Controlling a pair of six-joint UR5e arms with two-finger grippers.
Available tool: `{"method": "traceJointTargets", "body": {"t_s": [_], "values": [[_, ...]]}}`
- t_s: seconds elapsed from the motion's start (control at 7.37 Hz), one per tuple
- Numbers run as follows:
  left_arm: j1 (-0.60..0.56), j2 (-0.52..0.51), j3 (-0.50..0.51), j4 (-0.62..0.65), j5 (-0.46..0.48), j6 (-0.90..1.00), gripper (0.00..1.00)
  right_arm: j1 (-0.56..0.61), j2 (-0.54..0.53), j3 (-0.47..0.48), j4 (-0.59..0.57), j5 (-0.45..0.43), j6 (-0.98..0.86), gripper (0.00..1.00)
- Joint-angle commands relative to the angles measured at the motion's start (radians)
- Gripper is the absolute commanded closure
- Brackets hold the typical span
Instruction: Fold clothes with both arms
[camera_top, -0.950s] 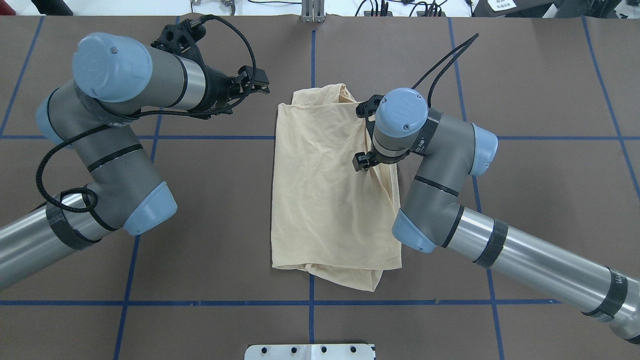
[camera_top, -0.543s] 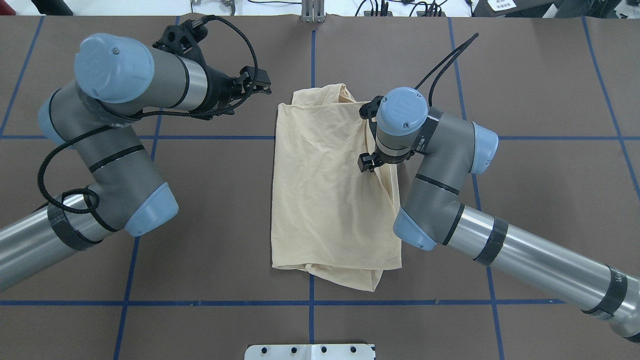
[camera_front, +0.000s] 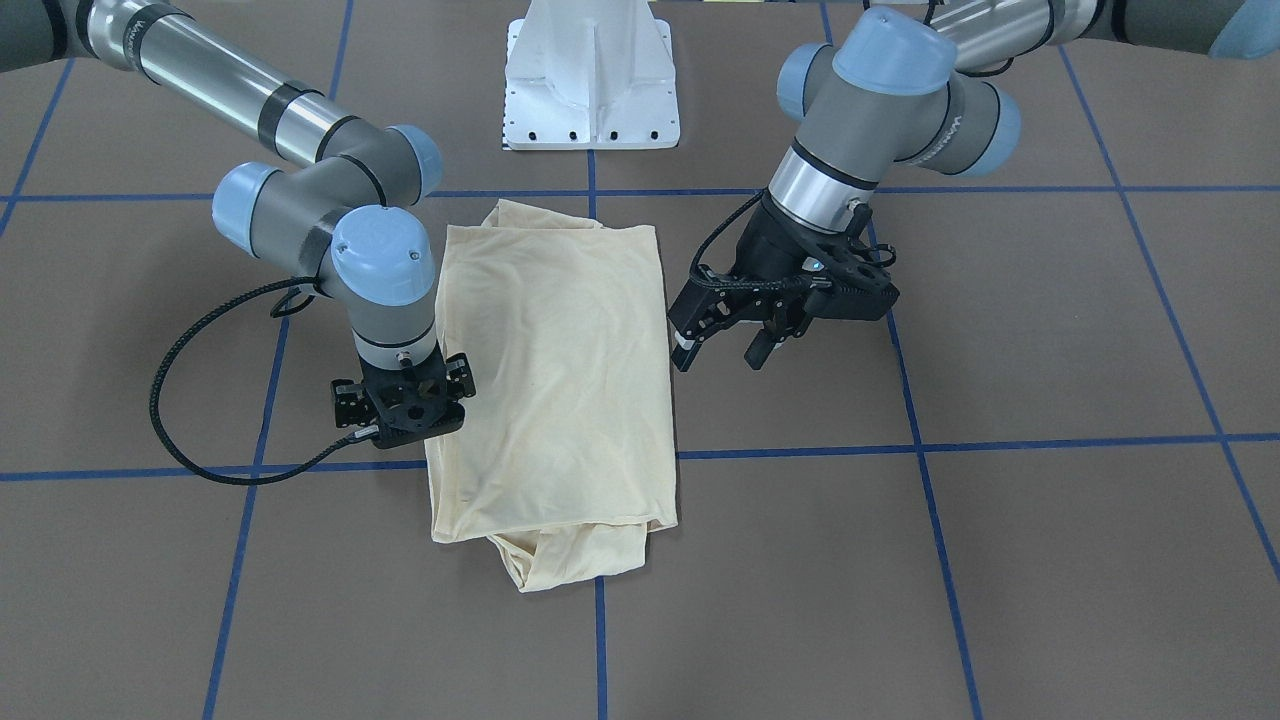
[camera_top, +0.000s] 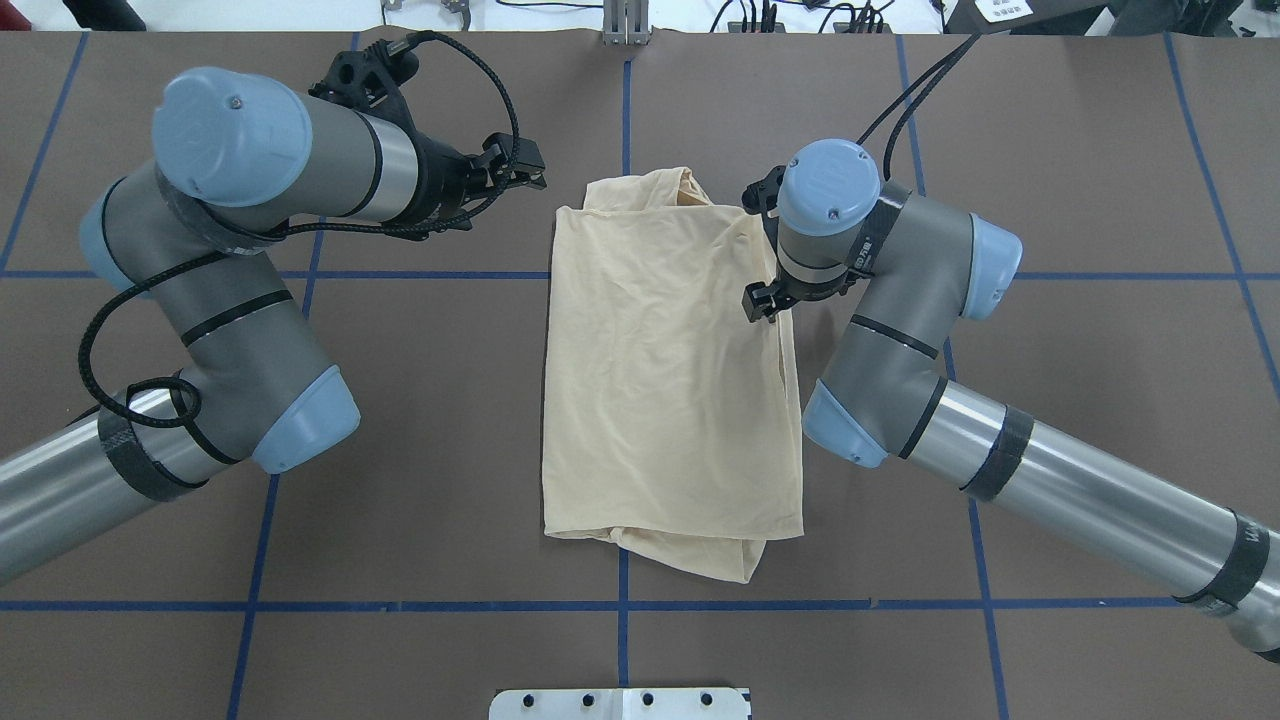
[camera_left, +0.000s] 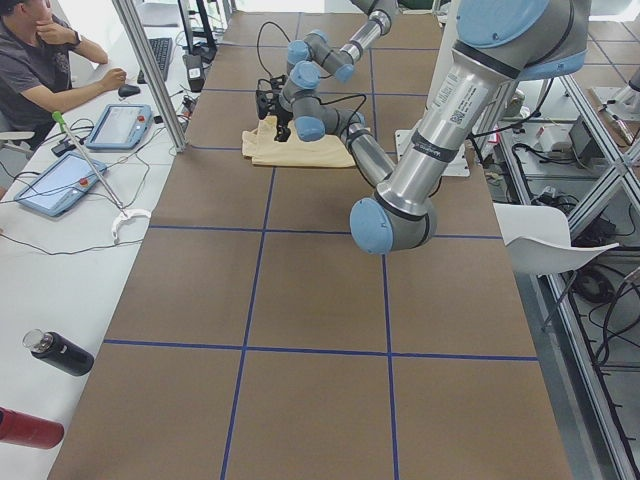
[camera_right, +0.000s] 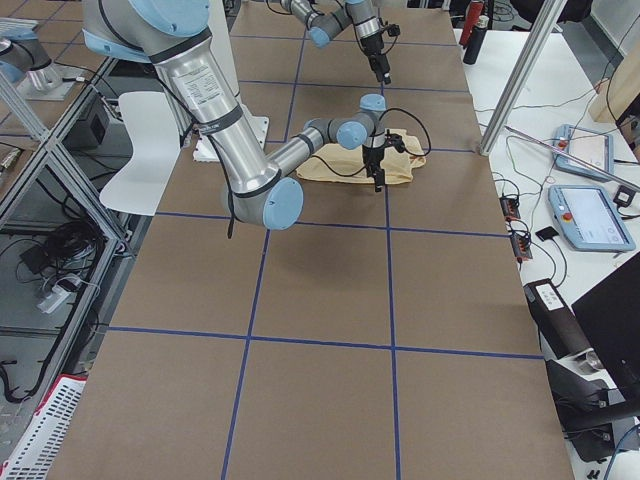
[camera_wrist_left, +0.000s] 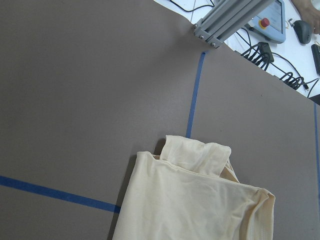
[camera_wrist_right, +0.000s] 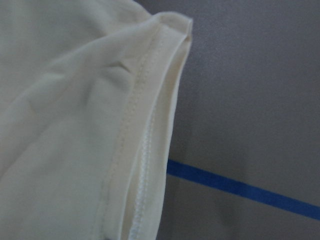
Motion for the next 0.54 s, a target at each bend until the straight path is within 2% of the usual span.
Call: {"method": "traceJointTargets", "body": {"t_s": [0.0,0.14,0.41], "values": [[-0.001,0.001,-0.001,0.000,0.000,0.001,0.00,0.040,-0.001,0.000,-0.022,0.021,-0.039,0.00],[-0.001,0.001,-0.001,0.000,-0.002,0.001,0.00,0.060,0.012,0.006,-0.024,0.054,-0.039,0.00],[0.006,0.003,-0.012,0.002,-0.008,0.000,0.00,0.132,0.010,0.073,-0.024,0.215,-0.037,0.00]]}}
